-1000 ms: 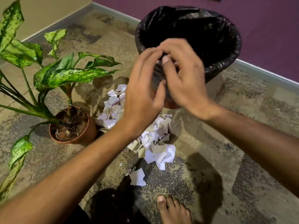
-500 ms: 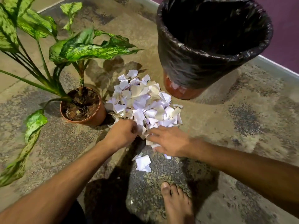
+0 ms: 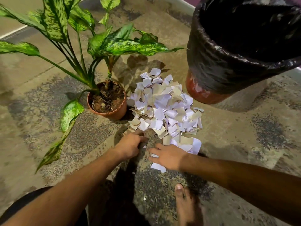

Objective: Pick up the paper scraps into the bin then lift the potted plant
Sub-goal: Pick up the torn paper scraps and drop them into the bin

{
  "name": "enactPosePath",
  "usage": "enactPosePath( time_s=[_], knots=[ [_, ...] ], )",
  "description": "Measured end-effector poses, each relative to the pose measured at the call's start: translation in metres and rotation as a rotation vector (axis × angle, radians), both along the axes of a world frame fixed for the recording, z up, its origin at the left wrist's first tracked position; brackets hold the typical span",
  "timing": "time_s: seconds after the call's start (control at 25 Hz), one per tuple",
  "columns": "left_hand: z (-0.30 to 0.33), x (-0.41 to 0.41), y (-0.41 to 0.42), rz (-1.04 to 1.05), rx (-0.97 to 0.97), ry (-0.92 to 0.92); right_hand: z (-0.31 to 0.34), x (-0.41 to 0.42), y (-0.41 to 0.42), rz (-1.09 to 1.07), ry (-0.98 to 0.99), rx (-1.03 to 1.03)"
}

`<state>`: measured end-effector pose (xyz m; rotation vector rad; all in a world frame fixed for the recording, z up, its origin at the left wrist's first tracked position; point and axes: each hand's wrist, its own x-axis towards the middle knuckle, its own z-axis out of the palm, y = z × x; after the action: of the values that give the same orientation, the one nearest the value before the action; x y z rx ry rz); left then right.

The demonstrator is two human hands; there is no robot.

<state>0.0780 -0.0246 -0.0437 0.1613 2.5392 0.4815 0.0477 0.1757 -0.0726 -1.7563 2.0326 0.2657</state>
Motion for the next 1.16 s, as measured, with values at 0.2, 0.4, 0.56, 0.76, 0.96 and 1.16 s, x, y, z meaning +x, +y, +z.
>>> enactPosePath(
  time_s=[0.2,0.4,0.56,0.76,0.96,1.16],
  knots=[
    [-0.002,0.016,0.002,-0.05,-0.085,-0.081,-0.015,0.007,0.008,0.031,-0.068,0.027],
    [-0.001,0.018,0.009,-0.177,-0.181,-0.017,-0.002,0.0,-0.002,-0.068,-0.128,0.085],
    [-0.005,0.021,0.017,-0.13,-0.227,-0.002,0.015,-0.016,0.003,-0.317,-0.207,0.011],
    [-0.008,0.019,0.013,-0.02,-0.194,-0.083,0.027,-0.025,0.007,-0.449,-0.22,-0.106],
    [0.009,0.005,0.015,0.117,-0.055,-0.055,0.038,-0.009,0.004,-0.252,-0.23,-0.057],
    [0.035,-0.026,0.04,0.159,0.103,0.314,0.087,-0.049,0.003,-0.31,0.025,-0.246]
  ],
)
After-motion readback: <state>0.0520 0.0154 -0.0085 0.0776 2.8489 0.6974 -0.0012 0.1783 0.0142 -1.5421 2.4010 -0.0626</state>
